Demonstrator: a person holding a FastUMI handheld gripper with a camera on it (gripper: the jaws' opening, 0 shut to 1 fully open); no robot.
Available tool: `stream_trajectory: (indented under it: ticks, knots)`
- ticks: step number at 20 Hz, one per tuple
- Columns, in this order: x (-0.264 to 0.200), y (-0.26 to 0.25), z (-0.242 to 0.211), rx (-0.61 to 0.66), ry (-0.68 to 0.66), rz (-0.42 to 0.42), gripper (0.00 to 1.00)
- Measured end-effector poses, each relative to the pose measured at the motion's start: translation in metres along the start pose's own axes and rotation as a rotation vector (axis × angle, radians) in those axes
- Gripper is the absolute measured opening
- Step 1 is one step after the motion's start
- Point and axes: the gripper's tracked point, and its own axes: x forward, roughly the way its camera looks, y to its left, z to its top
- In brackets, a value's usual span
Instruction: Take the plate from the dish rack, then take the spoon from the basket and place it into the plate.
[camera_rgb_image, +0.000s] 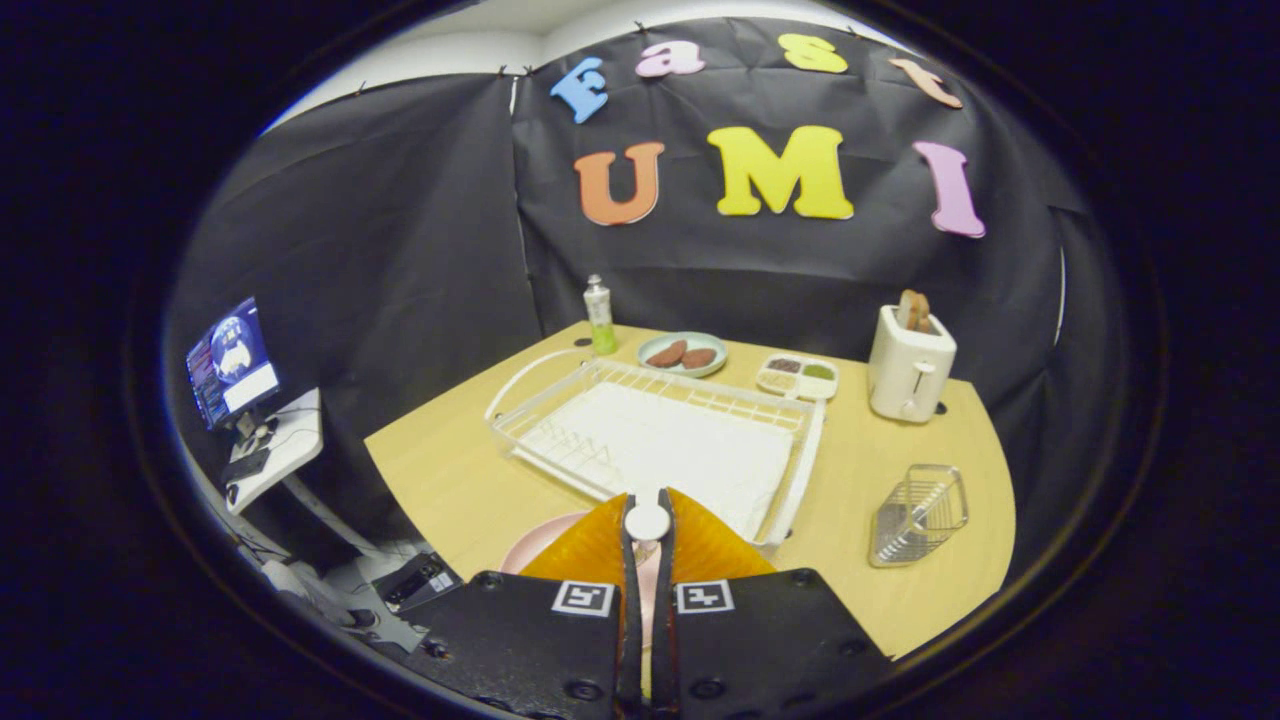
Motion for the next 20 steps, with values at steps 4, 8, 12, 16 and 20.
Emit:
stream_trajectory:
  ticks: [4,8,12,16,20]
  knots:
    - [0.026,0.020,-0.015,-0.023,0.063,0.039,0.09]
    - [0.038,0.031,-0.020,-0.009,0.089,0.078,0.09]
    - [0.042,0.037,-0.023,0.003,0.096,0.101,0.11]
    - [0.046,0.036,-0.027,0.018,0.101,0.105,0.16]
    - [0.041,0.022,-0.018,0.047,0.063,0.073,0.27]
